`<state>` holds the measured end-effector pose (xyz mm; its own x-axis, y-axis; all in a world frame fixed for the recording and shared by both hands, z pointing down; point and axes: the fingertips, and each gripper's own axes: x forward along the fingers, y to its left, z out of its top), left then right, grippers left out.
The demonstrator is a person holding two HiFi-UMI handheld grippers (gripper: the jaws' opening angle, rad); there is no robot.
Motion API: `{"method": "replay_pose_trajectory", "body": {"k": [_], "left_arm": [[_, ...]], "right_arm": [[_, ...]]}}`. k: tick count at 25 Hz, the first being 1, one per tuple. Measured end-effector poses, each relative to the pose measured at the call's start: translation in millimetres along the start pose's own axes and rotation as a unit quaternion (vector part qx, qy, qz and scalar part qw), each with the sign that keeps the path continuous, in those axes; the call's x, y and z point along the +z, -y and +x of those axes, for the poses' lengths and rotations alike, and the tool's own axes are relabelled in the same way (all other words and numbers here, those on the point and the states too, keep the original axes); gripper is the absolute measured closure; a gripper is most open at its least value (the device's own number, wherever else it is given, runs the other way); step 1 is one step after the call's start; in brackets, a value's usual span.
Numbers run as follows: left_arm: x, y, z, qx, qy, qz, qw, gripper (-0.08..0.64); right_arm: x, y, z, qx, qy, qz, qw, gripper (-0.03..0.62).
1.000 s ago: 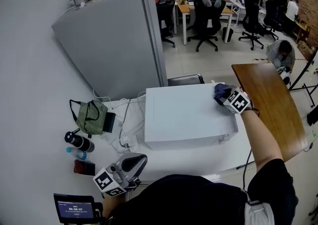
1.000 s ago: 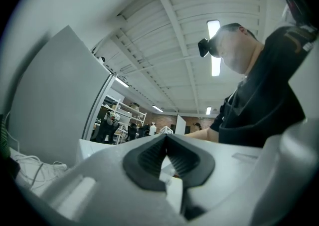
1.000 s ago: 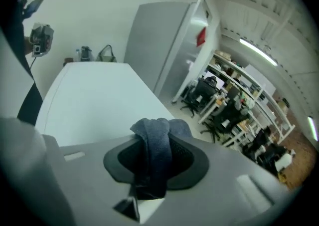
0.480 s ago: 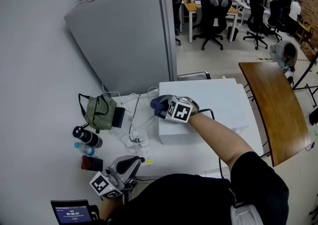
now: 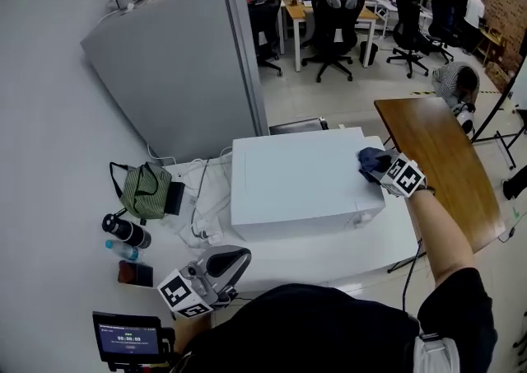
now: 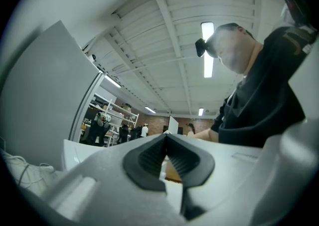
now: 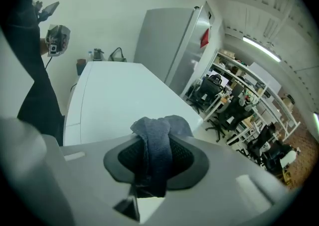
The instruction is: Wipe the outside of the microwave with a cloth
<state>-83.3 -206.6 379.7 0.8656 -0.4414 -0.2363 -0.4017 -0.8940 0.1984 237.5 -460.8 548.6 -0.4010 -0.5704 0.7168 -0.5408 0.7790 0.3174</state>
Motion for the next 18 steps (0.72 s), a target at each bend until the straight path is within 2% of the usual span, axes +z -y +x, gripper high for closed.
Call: {"method": "replay_pose_trajectory", "body": {"k": [2,3,5,6,8,9,11,14,16,18], "left_arm": [[-1,1,1,-0.002,0.001,-0.003,1.0000,0.555],[-2,2,-2,-0.001,0.000,-0.004,1.0000,0.555],[-3,2,-15,0.009,-0.001,-0.001,1.0000,0.555],[-3,1,-24,0.016,0.000,0.002,0.9999,0.555],[1,-1,-46,0.035,0.004,0.008,0.9994,0.555],[4,-2,-57,0.044,0.005,0.010,0.9990,0.555],[9,-3,-79,0.060,0.006,0.013,0.9981,0.555],[6,-7,-109,0.075,-0.004,0.015,0.9971,0.555],[3,-8,-115,0.077,-0.011,0.013,0.9969,0.555],[4,-8,-108,0.073,-0.014,0.009,0.9972,0.555]], "right_arm": [[4,3,1,-0.010,-0.012,-0.015,1.000,0.497],[20,-5,4,-0.008,-0.003,-0.028,1.000,0.496],[77,-43,16,0.023,0.051,-0.051,0.997,0.497],[114,-73,24,0.051,0.086,-0.067,0.993,0.496],[194,-149,43,0.115,0.149,-0.115,0.975,0.495],[228,-187,55,0.143,0.167,-0.141,0.965,0.495],[273,-250,83,0.177,0.166,-0.186,0.952,0.495],[299,-294,118,0.188,0.147,-0.210,0.948,0.495],[299,-289,121,0.188,0.150,-0.192,0.951,0.496],[281,-270,112,0.181,0.151,-0.184,0.954,0.497]]}}
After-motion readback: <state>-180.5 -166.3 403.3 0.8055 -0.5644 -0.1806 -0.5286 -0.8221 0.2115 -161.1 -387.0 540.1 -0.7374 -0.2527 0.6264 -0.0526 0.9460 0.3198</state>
